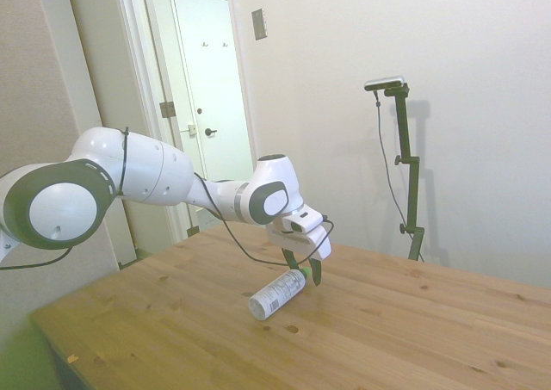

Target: Stand the water bottle

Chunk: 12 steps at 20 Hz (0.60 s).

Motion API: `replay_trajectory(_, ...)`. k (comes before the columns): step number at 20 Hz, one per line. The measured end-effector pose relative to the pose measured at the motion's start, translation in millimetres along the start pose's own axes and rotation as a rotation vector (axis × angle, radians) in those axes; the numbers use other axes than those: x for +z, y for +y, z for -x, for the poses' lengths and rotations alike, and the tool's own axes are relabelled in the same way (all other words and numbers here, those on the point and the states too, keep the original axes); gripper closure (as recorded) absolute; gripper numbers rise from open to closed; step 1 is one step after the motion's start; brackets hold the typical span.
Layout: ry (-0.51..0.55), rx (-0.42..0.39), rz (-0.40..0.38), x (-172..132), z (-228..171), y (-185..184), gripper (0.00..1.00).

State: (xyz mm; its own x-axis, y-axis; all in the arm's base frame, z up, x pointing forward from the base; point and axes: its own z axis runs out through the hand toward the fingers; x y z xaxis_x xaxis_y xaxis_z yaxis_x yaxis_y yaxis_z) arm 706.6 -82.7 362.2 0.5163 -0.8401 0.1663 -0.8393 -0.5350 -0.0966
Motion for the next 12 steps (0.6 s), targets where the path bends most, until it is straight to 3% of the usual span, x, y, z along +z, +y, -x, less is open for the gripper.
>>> replay_trajectory(12,-0.011,0.028,-0.002,3,-9,11,1.00)
